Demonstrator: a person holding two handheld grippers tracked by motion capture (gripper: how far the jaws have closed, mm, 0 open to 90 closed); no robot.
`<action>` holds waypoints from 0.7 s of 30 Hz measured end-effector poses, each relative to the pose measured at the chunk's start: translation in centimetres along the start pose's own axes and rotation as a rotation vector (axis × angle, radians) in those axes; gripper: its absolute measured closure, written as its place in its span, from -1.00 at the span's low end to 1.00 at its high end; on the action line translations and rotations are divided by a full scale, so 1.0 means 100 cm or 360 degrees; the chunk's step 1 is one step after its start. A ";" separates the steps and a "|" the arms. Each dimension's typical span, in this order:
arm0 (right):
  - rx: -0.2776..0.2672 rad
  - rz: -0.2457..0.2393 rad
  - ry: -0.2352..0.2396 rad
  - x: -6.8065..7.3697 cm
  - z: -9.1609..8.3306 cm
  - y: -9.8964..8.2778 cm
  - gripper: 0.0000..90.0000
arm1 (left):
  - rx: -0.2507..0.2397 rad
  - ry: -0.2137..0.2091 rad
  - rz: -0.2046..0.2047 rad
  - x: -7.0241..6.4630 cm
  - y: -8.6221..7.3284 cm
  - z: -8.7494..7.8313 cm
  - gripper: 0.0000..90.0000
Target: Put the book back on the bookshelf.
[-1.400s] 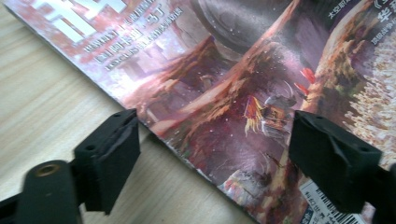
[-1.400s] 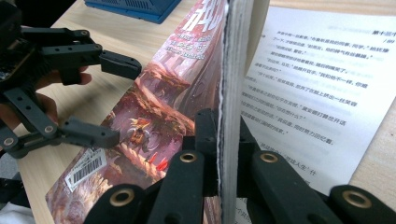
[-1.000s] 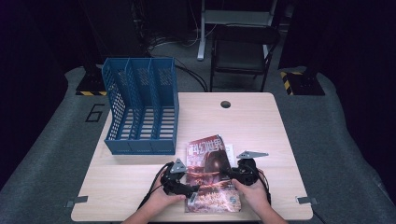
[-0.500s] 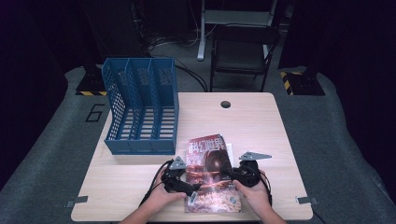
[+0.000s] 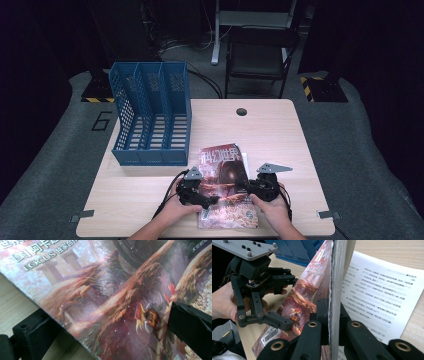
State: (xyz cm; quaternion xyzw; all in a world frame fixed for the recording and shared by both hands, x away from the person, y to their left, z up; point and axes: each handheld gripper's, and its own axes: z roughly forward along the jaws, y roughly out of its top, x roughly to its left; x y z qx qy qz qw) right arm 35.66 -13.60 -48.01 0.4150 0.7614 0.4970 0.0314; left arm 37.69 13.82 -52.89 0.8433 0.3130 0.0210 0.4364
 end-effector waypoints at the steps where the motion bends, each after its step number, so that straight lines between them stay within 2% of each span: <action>1: -0.0004 -0.0002 0.0002 0.000 0.000 0.000 0.92 | -0.0001 -0.0002 0.0000 0.000 0.000 0.001 -1.00; 4: 0.0000 0.0008 0.0007 0.001 0.000 0.000 0.92 | 0.0005 -0.0006 0.0009 -0.002 0.001 0.002 -1.00; 5: -0.0005 -0.0015 0.0009 0.000 0.000 0.000 0.92 | -0.0004 0.0000 0.0008 -0.002 0.001 0.003 -1.00; 7: -0.0006 0.0000 0.0012 0.000 0.000 0.000 0.92 | 0.0003 -0.0023 0.0005 -0.002 0.001 0.002 -1.00; 12: -0.0023 -0.0024 0.0033 0.003 -0.001 0.002 0.92 | 0.0002 -0.0054 -0.0004 -0.002 0.002 0.003 -1.00; 17: -0.0022 -0.0014 0.0040 0.005 -0.001 0.002 0.92 | 0.0001 -0.0082 0.0034 -0.005 0.002 0.006 -1.00; 21: -0.0027 -0.0005 0.0043 0.004 -0.001 0.002 0.92 | -0.0001 -0.0085 0.0032 -0.004 0.002 0.006 -1.00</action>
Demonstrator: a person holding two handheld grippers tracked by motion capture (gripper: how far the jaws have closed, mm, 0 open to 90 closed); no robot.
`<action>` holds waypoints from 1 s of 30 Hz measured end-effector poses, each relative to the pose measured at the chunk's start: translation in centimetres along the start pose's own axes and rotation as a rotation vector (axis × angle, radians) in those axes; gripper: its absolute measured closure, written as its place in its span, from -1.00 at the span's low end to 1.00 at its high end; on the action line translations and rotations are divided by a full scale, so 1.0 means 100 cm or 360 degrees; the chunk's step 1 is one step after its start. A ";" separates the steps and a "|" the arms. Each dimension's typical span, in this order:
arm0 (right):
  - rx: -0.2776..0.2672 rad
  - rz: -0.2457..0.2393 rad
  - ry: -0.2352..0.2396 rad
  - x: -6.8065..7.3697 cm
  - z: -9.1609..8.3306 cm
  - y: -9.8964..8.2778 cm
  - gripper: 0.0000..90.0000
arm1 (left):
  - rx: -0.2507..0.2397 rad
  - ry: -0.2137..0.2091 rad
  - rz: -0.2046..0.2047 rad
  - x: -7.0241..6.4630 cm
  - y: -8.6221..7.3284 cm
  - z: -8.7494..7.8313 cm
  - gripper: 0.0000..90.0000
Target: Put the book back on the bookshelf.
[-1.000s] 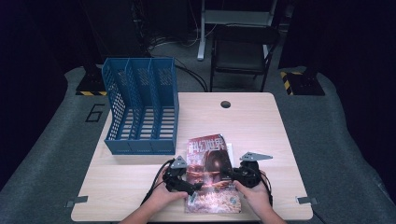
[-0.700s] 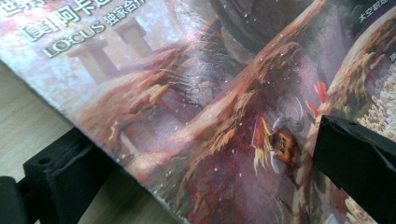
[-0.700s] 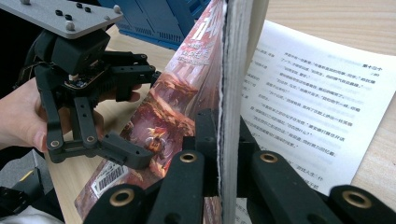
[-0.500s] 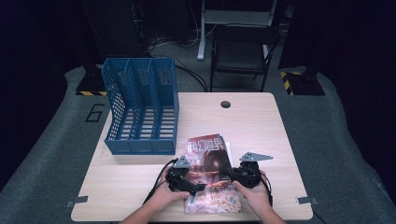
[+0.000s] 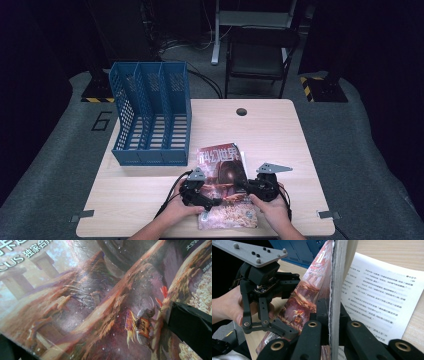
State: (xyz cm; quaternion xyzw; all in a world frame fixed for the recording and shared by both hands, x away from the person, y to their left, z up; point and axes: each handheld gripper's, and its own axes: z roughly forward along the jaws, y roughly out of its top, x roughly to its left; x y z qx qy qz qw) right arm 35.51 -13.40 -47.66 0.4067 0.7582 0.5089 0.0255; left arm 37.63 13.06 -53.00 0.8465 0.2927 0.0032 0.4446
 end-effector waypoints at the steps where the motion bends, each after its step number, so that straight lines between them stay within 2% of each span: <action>1: 0.0008 0.0003 0.0000 -0.001 0.000 0.000 0.92 | -0.0004 0.0000 -0.0001 0.000 0.000 0.000 -1.00; 11: 0.0066 0.0103 0.0019 -0.012 0.004 -0.002 0.90 | 0.0002 0.0040 0.0006 -0.002 0.000 0.001 -0.99; 13: 0.0071 0.0098 0.0018 -0.016 0.006 -0.003 0.88 | -0.0025 0.0063 -0.0003 -0.003 0.000 0.003 -0.99; 17: 0.0113 0.0121 0.0011 -0.022 0.009 -0.004 0.86 | -0.0001 0.0064 0.0014 -0.004 0.001 0.003 -0.98; 20: 0.0138 0.0130 0.0005 -0.025 0.011 -0.005 0.84 | -0.0018 0.0095 0.0018 -0.005 0.001 0.004 -0.98; 21: 0.0146 0.0151 0.0008 -0.025 0.011 -0.005 0.84 | 0.0000 0.0083 0.0025 -0.005 0.001 0.004 -0.98; 24: 0.0150 0.0142 0.0005 -0.028 0.013 -0.005 0.82 | -0.0004 0.0093 0.0021 -0.005 0.001 0.003 -0.97; 29: 0.0177 0.0151 -0.0008 -0.033 0.016 -0.005 0.73 | 0.0004 0.0138 0.0037 -0.008 0.001 0.004 -0.94; 30: 0.0190 0.0166 -0.0017 -0.034 0.016 -0.006 0.71 | 0.0000 0.0141 0.0022 -0.009 0.001 0.005 -0.92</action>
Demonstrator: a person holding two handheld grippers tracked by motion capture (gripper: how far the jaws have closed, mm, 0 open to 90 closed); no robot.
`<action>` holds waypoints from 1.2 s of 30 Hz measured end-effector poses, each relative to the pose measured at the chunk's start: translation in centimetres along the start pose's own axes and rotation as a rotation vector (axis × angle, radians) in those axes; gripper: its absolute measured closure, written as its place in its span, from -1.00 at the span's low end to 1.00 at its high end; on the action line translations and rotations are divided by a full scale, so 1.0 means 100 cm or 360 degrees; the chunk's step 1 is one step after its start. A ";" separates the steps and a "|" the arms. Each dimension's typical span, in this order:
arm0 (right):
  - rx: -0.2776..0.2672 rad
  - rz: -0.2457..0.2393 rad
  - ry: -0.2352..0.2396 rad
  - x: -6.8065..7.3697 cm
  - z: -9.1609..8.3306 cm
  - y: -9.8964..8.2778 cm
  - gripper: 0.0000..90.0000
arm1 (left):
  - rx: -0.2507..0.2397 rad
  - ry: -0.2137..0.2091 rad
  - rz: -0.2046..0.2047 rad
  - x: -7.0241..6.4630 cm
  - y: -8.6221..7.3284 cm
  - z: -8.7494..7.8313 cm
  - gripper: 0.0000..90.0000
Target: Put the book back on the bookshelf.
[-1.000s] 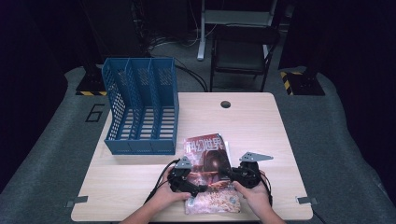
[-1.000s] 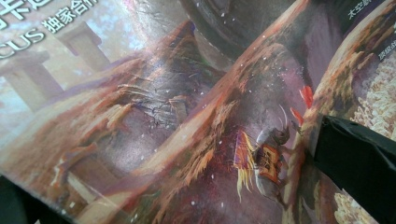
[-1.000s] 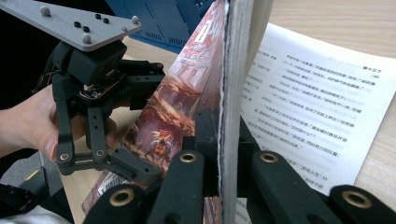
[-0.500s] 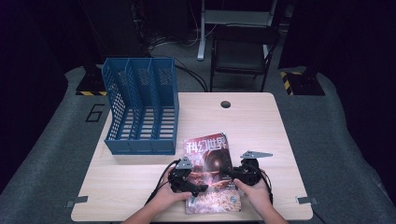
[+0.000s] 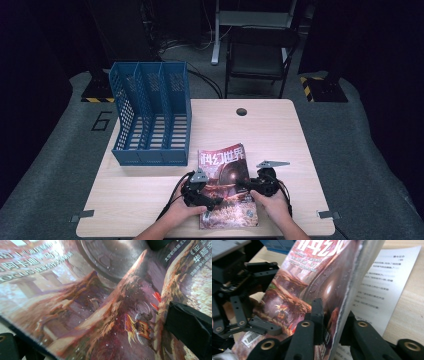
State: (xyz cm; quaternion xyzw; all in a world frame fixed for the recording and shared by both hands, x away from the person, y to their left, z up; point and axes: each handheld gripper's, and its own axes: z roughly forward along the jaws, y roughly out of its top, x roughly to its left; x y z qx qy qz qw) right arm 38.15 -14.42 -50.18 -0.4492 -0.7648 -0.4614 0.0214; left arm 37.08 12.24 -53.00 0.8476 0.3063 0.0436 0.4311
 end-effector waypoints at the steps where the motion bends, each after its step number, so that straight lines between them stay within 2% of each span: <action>1: 0.0019 0.0010 -0.0003 -0.001 0.001 -0.001 0.68 | 0.0004 0.0009 0.0009 0.000 0.000 0.000 -0.90; 7: 0.0092 0.0027 -0.0056 -0.010 0.004 -0.002 0.45 | 0.0006 0.0067 0.0033 0.001 0.002 0.000 -0.78; 11: 0.0155 0.0080 -0.0095 -0.013 0.004 -0.004 0.32 | 0.0000 0.0098 0.0030 0.002 0.002 0.000 -0.72; 12: 0.0168 0.0059 -0.0109 -0.015 0.004 -0.004 0.31 | 0.0001 0.0107 0.0026 0.002 0.002 0.000 -0.69; 16: 0.0183 0.0066 -0.0096 -0.017 0.002 -0.005 0.25 | 0.0000 0.0143 0.0036 0.002 0.003 0.001 -0.64; 20: 0.0209 0.0089 -0.0066 -0.018 -0.001 -0.006 0.22 | -0.0026 0.0154 0.0006 0.006 0.003 0.000 -0.49; 24: 0.0224 0.0100 -0.0050 -0.019 -0.003 -0.007 0.21 | -0.0049 0.0155 -0.0021 0.008 0.004 0.000 -0.35; 27: 0.0226 0.0109 -0.0054 -0.019 -0.003 -0.007 0.22 | -0.0039 0.0151 -0.0057 0.012 0.006 -0.002 -0.19; 31: 0.0232 0.0113 -0.0048 -0.020 -0.003 -0.006 0.23 | -0.0033 0.0084 -0.0152 0.016 0.008 -0.003 0.09; 33: 0.0232 0.0115 -0.0049 -0.020 -0.002 -0.006 0.23 | -0.0022 0.0072 -0.0133 0.015 0.010 -0.004 0.21; 34: 0.0231 0.0110 -0.0048 -0.021 -0.002 -0.006 0.23 | -0.0020 0.0087 -0.0117 0.013 0.011 -0.005 0.25; 36: 0.0230 0.0110 -0.0044 -0.021 -0.002 -0.005 0.24 | -0.0025 0.0090 -0.0125 0.012 0.013 -0.006 0.33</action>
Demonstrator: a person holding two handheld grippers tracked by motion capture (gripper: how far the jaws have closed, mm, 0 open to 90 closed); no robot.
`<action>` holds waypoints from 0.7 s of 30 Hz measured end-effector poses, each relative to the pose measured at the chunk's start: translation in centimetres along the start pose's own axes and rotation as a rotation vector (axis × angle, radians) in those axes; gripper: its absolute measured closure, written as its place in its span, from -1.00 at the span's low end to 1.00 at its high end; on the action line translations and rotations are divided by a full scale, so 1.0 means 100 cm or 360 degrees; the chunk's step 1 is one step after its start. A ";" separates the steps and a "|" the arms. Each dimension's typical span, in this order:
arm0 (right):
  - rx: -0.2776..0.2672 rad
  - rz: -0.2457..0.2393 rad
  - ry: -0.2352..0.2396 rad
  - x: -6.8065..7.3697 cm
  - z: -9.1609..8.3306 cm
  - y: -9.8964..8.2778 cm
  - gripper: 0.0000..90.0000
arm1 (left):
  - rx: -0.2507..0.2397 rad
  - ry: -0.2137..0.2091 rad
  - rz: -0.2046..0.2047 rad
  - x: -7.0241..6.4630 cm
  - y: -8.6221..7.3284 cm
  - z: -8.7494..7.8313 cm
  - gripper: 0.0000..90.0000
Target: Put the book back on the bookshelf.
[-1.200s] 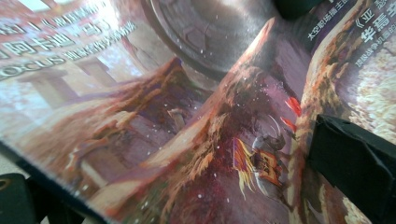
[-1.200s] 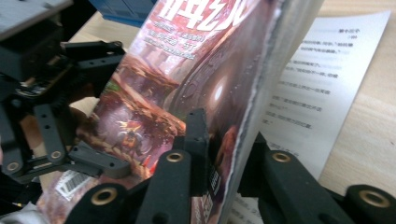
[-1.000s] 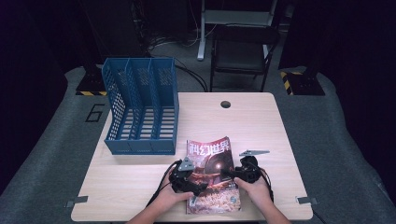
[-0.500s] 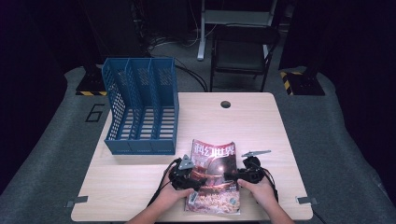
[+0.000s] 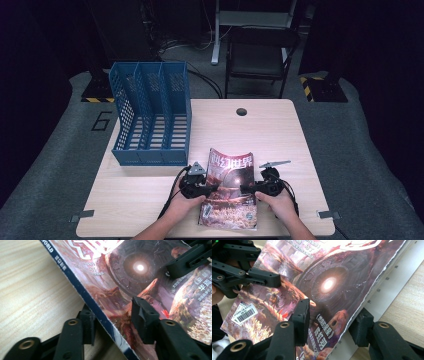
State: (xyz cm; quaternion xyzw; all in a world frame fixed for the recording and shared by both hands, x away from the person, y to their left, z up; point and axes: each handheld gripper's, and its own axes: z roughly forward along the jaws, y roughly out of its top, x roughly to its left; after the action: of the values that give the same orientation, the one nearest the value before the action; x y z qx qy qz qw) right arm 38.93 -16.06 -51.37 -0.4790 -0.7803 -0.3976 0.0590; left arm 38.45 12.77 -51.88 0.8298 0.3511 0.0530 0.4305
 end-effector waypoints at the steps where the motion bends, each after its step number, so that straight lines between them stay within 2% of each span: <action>1: -0.0001 0.0005 0.0002 0.000 0.000 0.000 0.24 | 0.0001 -0.0007 -0.0011 0.000 0.001 -0.001 0.37; 3: 0.0000 0.0021 0.0007 0.000 0.000 0.000 0.23 | 0.0003 -0.0021 -0.0029 0.001 0.001 -0.002 0.43; 9: 0.0002 0.0026 0.0018 0.000 0.000 0.000 0.23 | -0.0023 -0.0010 -0.0074 -0.002 0.002 -0.004 0.54; 14: 0.0028 0.0022 0.0058 0.000 0.000 0.000 0.23 | -0.0064 0.0010 -0.0120 -0.004 0.003 -0.008 0.64; 17: 0.0049 0.0015 0.0087 0.001 0.001 -0.001 0.23 | -0.0067 0.0018 -0.0114 -0.003 0.004 -0.010 0.67; 21: 0.0066 0.0047 0.0114 -0.001 0.001 -0.001 0.28 | -0.0057 0.0021 -0.0097 -0.004 0.005 -0.011 0.68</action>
State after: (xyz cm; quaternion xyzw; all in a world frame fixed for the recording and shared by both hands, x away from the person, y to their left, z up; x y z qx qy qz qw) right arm 38.90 -16.13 -51.55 -0.4746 -0.7786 -0.3975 0.1027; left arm 38.01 13.12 -50.73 0.8105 0.3780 0.0517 0.4445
